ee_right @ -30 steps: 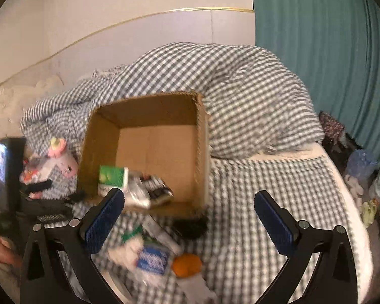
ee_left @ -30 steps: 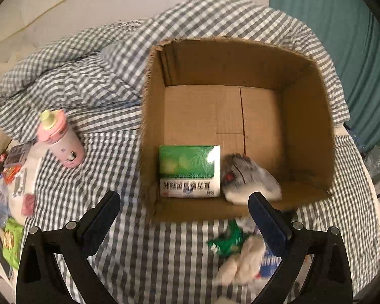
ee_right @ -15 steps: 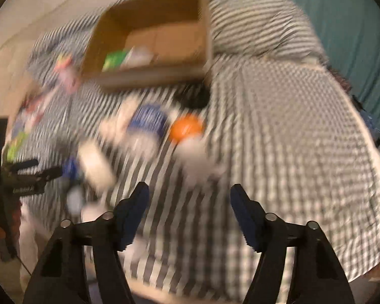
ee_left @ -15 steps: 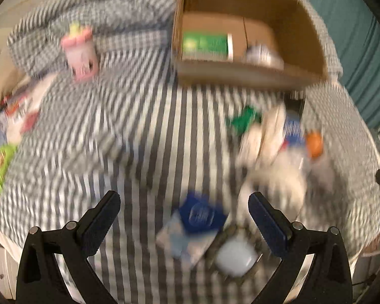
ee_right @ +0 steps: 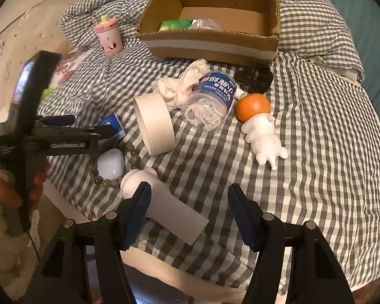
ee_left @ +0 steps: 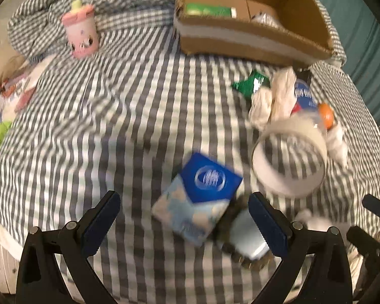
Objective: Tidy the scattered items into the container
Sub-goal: 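Grasp the blue Vinda tissue pack with the left tool, then grasp the white plush toy with the right tool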
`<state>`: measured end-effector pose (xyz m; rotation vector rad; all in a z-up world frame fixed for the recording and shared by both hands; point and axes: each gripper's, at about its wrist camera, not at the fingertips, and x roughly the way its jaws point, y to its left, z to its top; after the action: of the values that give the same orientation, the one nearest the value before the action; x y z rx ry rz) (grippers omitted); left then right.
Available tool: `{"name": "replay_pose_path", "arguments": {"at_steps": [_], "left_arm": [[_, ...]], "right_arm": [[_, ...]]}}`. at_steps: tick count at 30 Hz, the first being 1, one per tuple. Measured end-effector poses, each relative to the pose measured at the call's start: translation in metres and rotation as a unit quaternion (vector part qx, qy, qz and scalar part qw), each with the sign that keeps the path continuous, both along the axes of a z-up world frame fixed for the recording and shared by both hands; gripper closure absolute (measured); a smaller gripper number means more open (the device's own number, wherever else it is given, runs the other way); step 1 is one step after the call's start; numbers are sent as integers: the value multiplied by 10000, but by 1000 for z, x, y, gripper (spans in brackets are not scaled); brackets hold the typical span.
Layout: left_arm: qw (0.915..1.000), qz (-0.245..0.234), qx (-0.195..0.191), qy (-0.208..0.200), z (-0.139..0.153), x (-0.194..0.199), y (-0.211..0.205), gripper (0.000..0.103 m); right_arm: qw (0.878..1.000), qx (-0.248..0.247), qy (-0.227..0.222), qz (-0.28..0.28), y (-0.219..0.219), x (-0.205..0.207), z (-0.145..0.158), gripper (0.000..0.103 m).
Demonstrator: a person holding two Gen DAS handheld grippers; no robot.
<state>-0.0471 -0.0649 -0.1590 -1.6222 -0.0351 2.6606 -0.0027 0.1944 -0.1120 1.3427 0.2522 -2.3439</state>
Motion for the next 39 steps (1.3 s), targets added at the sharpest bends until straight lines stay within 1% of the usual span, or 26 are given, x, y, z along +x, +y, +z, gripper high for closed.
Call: {"name": "replay_pose_path", "arguments": {"at_steps": [2,5,6,9,12,13,14,15,16,19,23,27,31,35,36,37,39], "left_arm": [[9999,-24,-51,-87,-7,-7,0,0],[9988,-189,60,-450,-30,-19,-3,0],[9985,-203,66,-508,-37,-21,-3,0],[9993,-227,12,-306,-39,-20,-3,0],[9991,-315,-58,-273,-38,-20,-1,0],[9990,-332,-61,-290,-38,-20,-2,3],[9990,-339,-69,-282,-36,-19,-2,7],[9991,-337,-88,-236,-33,-17,-3,28],[9992,-321,-131,-188,-28,-16,-3,43],[9991,-309,-136,-265,-19,-16,-5,43],[9992,-340,-139,-168,-4,-20,-1,43],[9988,-447,-188,-86,7,-22,7,43],[9985,-474,-233,-106,7,-30,6,43],[9986,-422,-248,-219,1,-31,8,43],[9986,-404,-241,-235,0,-31,8,43],[9986,-398,-226,-247,-1,-30,9,43],[9986,-402,-218,-257,-2,-31,10,43]], "right_arm": [[10000,-30,-49,-37,3,-3,-2,40],[9997,-11,-134,-191,10,-11,-6,40],[9996,-32,-162,-238,12,-14,-7,40],[9991,-94,-162,-372,20,-22,-7,40],[9982,-151,-74,-567,28,-30,-4,40],[9979,-184,-47,-626,32,-32,-2,41],[9974,-222,-24,-692,37,-36,-1,41],[9969,-246,-9,-753,41,-39,-1,41],[9963,-261,-13,-819,45,-43,-1,41],[9944,-201,35,-1037,54,-58,-2,41],[9942,-151,4,-1069,55,-78,-8,41],[9944,15,-89,-1057,49,-102,-22,41],[9942,12,-269,-1040,45,-116,-36,41],[9943,299,-359,-960,36,-124,-52,41],[9939,354,-401,-962,35,-125,-56,41],[9935,407,-413,-979,35,-126,-58,55],[9934,435,-385,-993,37,-122,-57,55]]}}
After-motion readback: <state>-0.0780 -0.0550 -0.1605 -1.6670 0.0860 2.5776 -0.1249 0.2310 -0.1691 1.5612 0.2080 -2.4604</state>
